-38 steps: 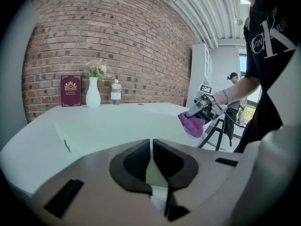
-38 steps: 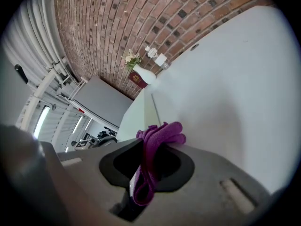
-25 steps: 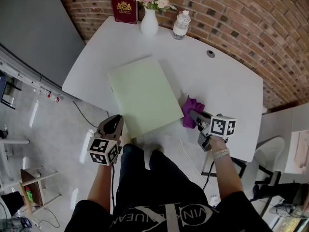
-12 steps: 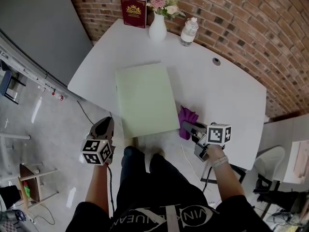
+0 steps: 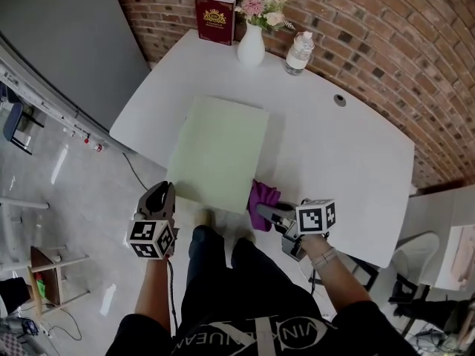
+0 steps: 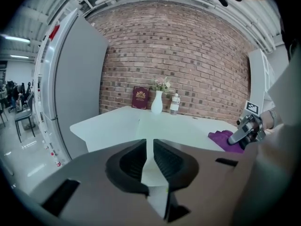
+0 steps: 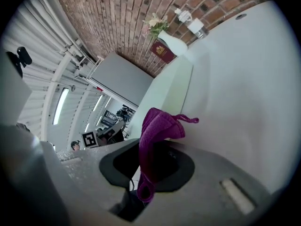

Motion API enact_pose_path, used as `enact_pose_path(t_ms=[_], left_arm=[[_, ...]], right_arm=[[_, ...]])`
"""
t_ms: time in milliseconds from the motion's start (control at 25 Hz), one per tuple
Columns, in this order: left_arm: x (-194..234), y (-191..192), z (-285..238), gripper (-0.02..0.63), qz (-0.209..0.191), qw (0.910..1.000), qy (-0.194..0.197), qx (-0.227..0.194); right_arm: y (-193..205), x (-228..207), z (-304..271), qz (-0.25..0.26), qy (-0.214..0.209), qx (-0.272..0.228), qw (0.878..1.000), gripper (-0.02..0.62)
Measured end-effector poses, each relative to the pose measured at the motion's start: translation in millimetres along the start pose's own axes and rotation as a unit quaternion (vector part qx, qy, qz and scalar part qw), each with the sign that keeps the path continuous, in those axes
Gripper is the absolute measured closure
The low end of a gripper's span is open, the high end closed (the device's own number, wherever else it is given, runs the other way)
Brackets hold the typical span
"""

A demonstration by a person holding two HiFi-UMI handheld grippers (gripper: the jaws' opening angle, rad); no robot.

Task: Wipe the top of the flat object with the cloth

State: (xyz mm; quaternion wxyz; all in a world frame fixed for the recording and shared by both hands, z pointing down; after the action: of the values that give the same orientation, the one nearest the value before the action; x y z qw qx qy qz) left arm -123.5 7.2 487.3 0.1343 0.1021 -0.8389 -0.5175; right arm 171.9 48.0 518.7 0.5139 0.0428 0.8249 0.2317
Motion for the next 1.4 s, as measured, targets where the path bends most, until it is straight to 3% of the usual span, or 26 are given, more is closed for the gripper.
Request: enact_pose_path(t_ms=[160,360,560,680,880,1160,1400], left_arm=[[-15,-3,-2,0.578,-0.04,0.9992,0.009,-0.003],[-29,2,-1,0.578,-0.042,0.9987,0.03,0.003],[-46,-2,-10,0.578,-0.074,0.9955,0.059,0.007],[-59,1,-21,0.578,-0.119,0.9892,0.078,0.035],[-69,3,-36,0.58,-0.201,0.9701,0.101,0.09],[-57,3,-40,0.58,-0.205,0.9687,0.089,0.108],[-50,6,-47,0.581,-0.243,0.9556,0.097,0.135]], right_arm=[[6,11,-23,-0.001,-0.021,0.022,1.0,0.531],[15,25,-49,-0.005,-0.048,0.044,0.998,0.531],[21,33,-70,-0.004,-0.058,0.064,0.996,0.531],[29,39,-85,-0.002,-0.064,0.082,0.995,0.531],[45,52,-113,0.0,-0.082,0.119,0.99,0.531],[49,59,-149,-0.017,-0.099,0.129,0.986,0.531],[38,53,-159,-0.045,-0.107,0.129,0.985,0.531]])
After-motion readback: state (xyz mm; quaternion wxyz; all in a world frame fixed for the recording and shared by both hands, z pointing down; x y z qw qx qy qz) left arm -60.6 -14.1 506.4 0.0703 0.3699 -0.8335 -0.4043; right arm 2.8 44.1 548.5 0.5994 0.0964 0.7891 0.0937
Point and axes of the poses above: the fingertips, and each gripper's own axes: z backward along the fingers, x to its left, y out of its underside, the point moved 5 cm from there along z, backward along the fingers, and after that the axes turned 3 degrees about -y, right-handed, at the moved point
